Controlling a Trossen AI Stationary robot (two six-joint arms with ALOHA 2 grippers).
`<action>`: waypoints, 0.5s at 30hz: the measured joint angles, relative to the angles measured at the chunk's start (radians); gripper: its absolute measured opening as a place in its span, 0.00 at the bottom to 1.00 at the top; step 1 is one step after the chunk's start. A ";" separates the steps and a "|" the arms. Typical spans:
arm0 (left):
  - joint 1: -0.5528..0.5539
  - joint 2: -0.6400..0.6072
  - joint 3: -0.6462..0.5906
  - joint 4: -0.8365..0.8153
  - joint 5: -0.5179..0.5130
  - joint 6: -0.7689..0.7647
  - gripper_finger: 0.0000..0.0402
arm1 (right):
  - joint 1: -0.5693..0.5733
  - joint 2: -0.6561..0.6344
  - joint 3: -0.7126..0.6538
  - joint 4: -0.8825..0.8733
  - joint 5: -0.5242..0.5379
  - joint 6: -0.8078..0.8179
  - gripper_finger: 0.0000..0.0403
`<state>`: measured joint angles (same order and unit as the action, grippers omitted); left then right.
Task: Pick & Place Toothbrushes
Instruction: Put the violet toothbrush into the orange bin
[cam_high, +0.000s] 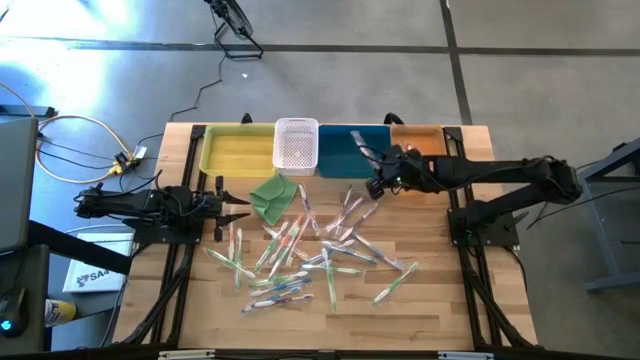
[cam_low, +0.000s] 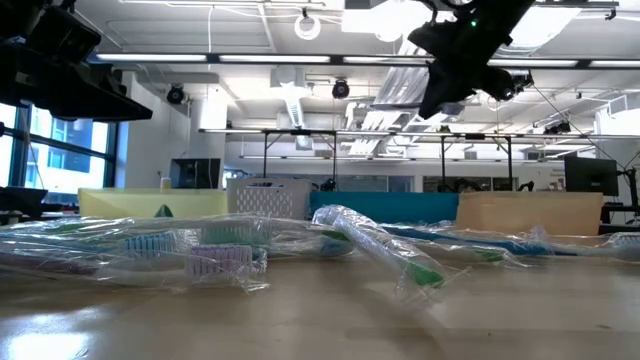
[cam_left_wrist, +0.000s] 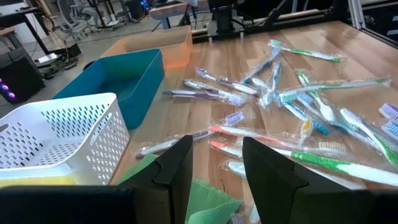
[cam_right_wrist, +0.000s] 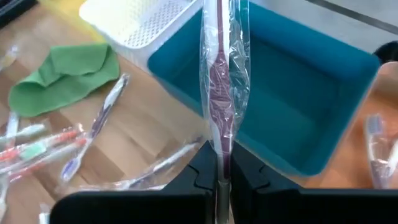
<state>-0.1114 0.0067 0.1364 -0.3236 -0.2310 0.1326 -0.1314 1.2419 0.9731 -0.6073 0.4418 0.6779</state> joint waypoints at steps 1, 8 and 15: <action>0.000 0.000 0.000 -0.001 0.000 0.000 0.34 | -0.013 -0.004 0.001 -0.010 -0.002 -0.003 0.02; 0.000 0.000 0.000 -0.001 0.000 0.000 0.34 | -0.102 -0.028 0.000 -0.106 -0.022 -0.032 0.02; 0.000 0.000 0.000 -0.001 0.001 0.000 0.34 | -0.187 -0.031 0.000 -0.162 -0.030 -0.055 0.02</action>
<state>-0.1114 0.0067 0.1364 -0.3248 -0.2302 0.1326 -0.3185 1.2106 0.9733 -0.7689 0.4115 0.6231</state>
